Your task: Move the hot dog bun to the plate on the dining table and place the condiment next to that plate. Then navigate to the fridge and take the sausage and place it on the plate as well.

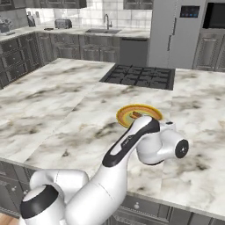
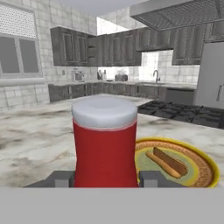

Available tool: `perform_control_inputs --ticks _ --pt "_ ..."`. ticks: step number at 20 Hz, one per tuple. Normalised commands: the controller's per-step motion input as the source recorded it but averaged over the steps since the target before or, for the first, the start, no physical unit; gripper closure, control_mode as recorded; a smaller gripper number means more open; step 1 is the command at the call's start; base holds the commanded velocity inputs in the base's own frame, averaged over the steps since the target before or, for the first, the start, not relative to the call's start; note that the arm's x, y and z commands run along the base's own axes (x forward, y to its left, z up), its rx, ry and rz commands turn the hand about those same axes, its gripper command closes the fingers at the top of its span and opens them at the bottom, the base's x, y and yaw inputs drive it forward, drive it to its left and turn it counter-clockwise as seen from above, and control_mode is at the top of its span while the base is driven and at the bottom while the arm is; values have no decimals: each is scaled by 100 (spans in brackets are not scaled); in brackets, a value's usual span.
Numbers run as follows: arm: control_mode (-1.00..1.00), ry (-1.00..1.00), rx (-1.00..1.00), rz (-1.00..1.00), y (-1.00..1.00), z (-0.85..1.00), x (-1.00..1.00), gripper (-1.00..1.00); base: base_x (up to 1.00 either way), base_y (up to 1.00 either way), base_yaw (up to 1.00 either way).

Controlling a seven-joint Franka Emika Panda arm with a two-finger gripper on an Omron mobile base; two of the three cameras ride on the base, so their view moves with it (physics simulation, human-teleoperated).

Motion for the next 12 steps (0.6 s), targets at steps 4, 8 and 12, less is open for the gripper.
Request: perform_control_inputs --ticks 4,8,12 --pt "-100 0 0 0 -23 -40 48 100 0 0 0" --pt "-100 0 0 0 -17 -35 44 100 0 0 0" --pt "-100 0 0 0 -16 -30 39 100 0 0 0"
